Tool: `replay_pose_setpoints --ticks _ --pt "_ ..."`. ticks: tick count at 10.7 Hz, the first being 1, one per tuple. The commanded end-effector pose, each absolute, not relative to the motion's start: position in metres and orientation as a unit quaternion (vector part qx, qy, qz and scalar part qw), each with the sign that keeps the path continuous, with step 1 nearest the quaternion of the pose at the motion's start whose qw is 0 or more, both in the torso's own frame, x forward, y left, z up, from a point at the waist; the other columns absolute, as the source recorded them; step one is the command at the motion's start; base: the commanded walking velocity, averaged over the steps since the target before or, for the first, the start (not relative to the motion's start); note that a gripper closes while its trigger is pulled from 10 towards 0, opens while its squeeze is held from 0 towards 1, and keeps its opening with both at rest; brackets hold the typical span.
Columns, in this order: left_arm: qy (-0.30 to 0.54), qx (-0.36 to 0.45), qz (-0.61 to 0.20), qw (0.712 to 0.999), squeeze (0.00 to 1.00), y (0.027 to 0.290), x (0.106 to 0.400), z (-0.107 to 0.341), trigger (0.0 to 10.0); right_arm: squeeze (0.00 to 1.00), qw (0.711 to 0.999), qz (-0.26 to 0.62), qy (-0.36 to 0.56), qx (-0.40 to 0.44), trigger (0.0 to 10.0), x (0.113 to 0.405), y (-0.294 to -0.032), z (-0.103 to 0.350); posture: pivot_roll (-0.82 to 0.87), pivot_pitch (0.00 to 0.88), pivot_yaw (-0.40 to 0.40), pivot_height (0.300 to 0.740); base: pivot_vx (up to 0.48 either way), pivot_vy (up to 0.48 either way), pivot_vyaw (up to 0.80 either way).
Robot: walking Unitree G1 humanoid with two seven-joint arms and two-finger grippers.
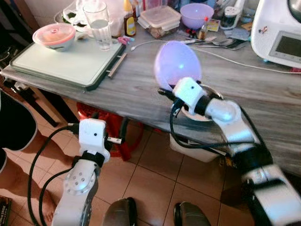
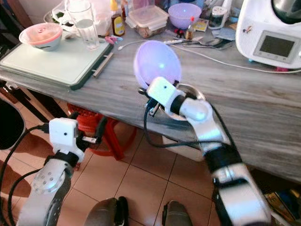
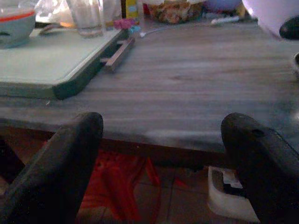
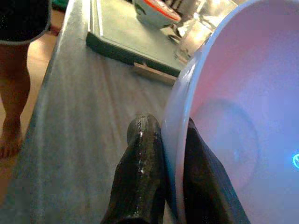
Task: Setting the table
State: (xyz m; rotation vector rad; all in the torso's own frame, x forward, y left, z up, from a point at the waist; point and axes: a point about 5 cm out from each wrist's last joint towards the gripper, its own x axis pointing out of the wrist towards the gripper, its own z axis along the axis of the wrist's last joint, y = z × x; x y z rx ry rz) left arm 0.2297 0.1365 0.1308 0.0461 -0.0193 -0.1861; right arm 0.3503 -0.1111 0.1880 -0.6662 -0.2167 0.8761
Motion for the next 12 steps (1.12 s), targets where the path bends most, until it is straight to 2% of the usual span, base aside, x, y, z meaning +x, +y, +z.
replay_pose_setpoints --ticks 1,3,9,10,12 --pt "-0.006 0.028 -0.092 0.995 0.0 0.139 0.227 0.132 10.0 0.0 0.833 0.428 -0.11 -0.333 10.0 0.352 -0.107 0.192 0.07 0.21 0.08 0.74 0.0 0.0 0.0" --pt "0.001 0.033 -0.093 0.995 0.0 0.142 0.221 0.133 10.0 0.0 0.82 0.436 -0.105 -0.356 10.0 0.358 -0.104 0.192 0.09 0.227 0.093 0.74 0.0 0.0 0.0" --pt "0.027 0.037 -0.095 0.994 0.0 0.145 0.218 0.13 10.0 0.0 0.821 0.422 -0.07 -0.378 10.0 0.369 -0.107 0.18 0.1 0.24 0.109 0.74 0.0 0.0 0.0" --pt "0.03 0.036 -0.094 0.994 0.0 0.145 0.218 0.129 10.0 1.0 0.829 0.411 -0.065 -0.374 10.0 0.372 -0.11 0.182 0.1 0.238 0.109 0.74 0.0 0.0 0.0" --pt "0.039 0.034 -0.09 0.995 0.0 0.146 0.22 0.127 10.0 1.0 0.82 0.408 -0.062 -0.398 10.0 0.374 -0.114 0.184 0.09 0.234 0.106 0.74 0.0 0.0 0.0"
